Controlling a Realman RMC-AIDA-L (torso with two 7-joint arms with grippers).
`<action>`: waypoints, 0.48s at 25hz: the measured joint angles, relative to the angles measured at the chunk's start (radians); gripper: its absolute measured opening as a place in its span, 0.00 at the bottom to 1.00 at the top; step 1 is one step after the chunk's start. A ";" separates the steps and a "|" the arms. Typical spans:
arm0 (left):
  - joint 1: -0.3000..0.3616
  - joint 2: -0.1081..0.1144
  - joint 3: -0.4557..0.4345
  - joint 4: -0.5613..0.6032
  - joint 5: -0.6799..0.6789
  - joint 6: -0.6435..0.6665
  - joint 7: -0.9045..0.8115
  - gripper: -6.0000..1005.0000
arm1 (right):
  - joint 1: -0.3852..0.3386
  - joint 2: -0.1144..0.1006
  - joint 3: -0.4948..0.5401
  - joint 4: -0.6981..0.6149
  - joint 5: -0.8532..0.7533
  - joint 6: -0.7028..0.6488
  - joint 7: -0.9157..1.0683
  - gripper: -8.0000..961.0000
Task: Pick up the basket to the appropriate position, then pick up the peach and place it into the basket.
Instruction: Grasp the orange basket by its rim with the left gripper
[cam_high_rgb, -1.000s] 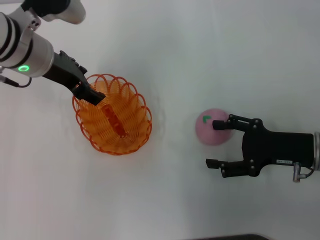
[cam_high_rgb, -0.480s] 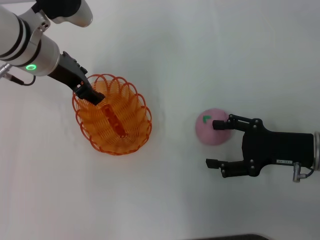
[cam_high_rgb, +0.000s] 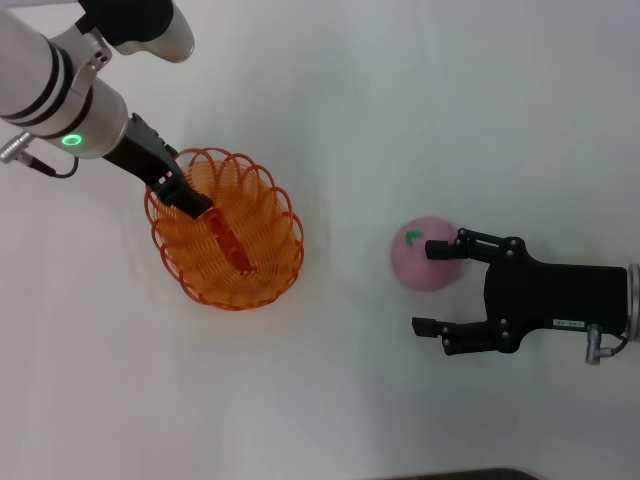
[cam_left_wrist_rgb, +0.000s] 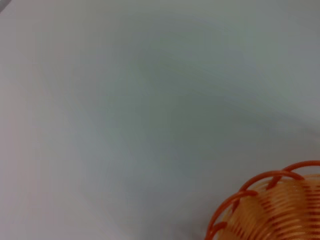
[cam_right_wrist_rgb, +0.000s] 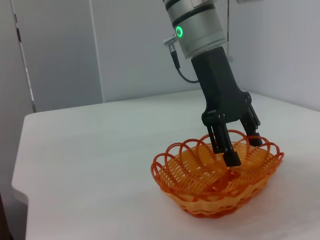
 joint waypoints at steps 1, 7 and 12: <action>0.000 0.000 -0.001 0.000 0.000 -0.002 -0.001 0.82 | 0.000 0.000 0.000 0.000 0.000 0.000 0.000 0.98; -0.002 0.002 -0.009 0.010 0.000 -0.012 -0.041 0.73 | 0.000 0.000 0.000 0.000 0.000 0.001 0.000 0.98; -0.002 0.002 -0.009 0.006 0.023 -0.006 -0.044 0.57 | 0.000 0.000 0.000 0.000 0.000 0.002 0.000 0.98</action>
